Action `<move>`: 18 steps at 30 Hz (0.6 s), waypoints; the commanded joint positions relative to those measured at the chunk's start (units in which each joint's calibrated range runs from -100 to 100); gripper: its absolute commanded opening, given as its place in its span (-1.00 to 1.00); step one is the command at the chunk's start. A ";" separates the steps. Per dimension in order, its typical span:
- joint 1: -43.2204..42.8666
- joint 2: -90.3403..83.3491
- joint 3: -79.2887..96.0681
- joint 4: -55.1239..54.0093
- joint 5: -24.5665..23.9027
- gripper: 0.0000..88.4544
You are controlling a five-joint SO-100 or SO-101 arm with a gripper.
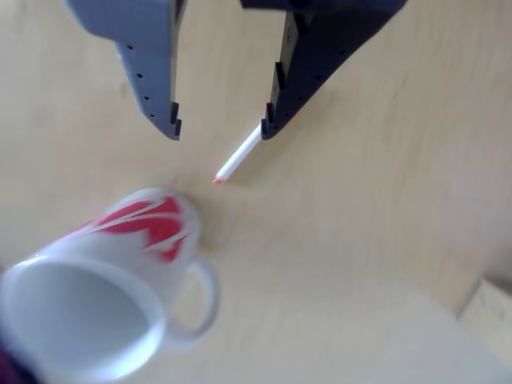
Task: Grab the pen and place it in the cup.
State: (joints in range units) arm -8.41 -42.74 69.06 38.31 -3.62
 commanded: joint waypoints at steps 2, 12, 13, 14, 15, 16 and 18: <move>-3.31 11.37 -4.19 -4.63 -0.80 -0.41; -2.81 16.18 -10.16 -9.53 -1.53 -0.41; -2.81 16.26 -10.44 -10.99 -1.48 -0.41; -2.81 16.51 -10.44 -12.20 -1.48 -0.41; -2.89 16.93 -10.44 -13.32 -1.48 -0.41; -3.06 17.01 -10.44 -14.00 -1.48 -0.41; -3.14 17.18 -9.80 -15.38 -1.48 -0.41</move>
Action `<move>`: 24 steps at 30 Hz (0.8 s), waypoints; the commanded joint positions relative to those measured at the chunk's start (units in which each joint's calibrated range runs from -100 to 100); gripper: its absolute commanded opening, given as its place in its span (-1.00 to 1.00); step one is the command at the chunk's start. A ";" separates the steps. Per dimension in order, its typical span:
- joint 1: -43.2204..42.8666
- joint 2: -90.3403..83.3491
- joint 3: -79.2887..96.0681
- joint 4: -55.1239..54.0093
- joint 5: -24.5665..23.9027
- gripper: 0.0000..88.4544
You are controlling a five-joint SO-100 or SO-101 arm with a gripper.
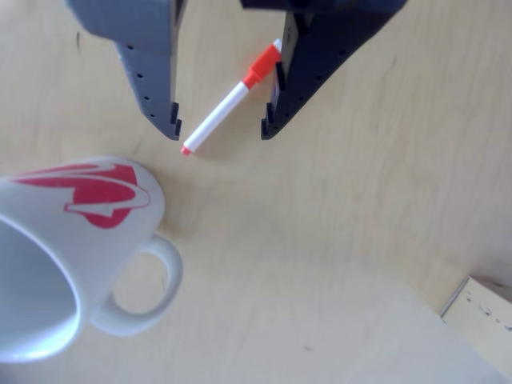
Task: Grab the pen and place it in the cup.
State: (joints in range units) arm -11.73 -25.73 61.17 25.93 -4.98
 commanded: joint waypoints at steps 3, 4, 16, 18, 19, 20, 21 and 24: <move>0.76 1.24 -2.00 -3.70 -0.11 -0.41; 0.93 2.07 -2.18 -3.70 -0.11 -0.41; 3.93 10.87 -7.16 0.35 -0.22 -0.41; 3.85 12.28 -8.61 2.58 -0.22 -0.34; 3.85 13.03 -9.61 4.30 -0.27 -0.29; 3.85 13.69 -10.79 6.37 -0.27 -0.24; 3.77 14.44 -11.60 8.43 -0.27 -0.19; 3.85 16.68 -13.68 12.65 -0.27 -0.12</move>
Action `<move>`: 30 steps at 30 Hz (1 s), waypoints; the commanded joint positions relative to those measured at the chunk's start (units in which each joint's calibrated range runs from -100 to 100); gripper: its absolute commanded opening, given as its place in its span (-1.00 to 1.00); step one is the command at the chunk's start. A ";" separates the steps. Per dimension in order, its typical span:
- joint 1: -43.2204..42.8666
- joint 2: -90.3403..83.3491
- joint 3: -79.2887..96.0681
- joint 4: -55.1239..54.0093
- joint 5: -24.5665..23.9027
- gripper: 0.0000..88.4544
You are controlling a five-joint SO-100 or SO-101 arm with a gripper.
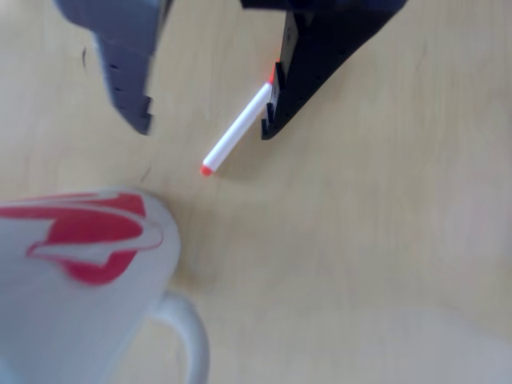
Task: Grab the pen and place it in the cup.
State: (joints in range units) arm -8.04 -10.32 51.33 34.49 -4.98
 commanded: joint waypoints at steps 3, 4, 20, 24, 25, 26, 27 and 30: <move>0.24 2.02 -4.48 5.12 -0.27 -0.12; -0.17 2.10 -4.48 5.47 -0.27 -0.12; -5.26 2.85 -4.84 8.91 -0.32 -0.14; -5.01 9.24 -11.72 13.12 -0.74 -0.14; -4.93 10.73 -13.35 13.72 -1.27 -0.14; -4.93 11.64 -14.44 14.41 -1.48 -0.14; -4.93 12.56 -15.25 14.84 -1.48 -0.14; -5.18 13.47 -15.79 14.93 -1.53 -0.14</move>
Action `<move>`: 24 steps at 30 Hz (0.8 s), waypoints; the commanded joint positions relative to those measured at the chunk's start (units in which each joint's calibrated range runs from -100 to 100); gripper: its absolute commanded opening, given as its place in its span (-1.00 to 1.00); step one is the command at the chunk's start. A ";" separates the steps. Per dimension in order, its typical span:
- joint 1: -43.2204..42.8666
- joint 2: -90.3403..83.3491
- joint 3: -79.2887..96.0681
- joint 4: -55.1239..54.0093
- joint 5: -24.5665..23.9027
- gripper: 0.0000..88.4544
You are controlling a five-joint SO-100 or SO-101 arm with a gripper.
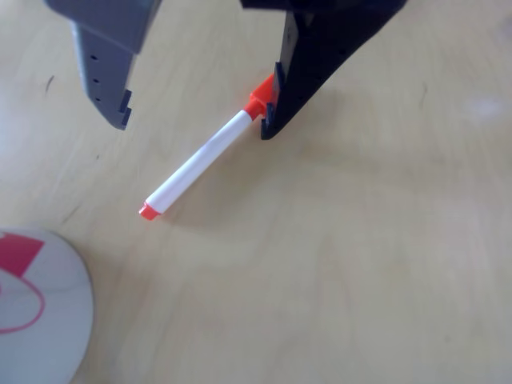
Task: Grab the pen and place it in the cup.
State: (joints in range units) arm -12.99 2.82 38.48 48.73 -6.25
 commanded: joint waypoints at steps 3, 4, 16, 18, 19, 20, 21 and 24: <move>-0.32 0.66 -2.94 0.43 -0.26 -0.14; -0.32 0.83 -3.21 0.52 -0.26 -0.14; -0.15 8.22 -12.08 7.14 -0.26 -0.14; -0.15 8.47 -12.17 7.40 -0.26 -0.15; -0.15 8.47 -12.26 7.40 -0.26 -0.20; -0.15 8.47 -12.26 7.40 -0.26 -0.25; -0.15 8.47 -12.26 7.40 -0.26 -0.32; -0.15 8.47 -12.26 7.40 -0.26 -0.56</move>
State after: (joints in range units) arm -12.99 11.07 27.30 55.85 -6.30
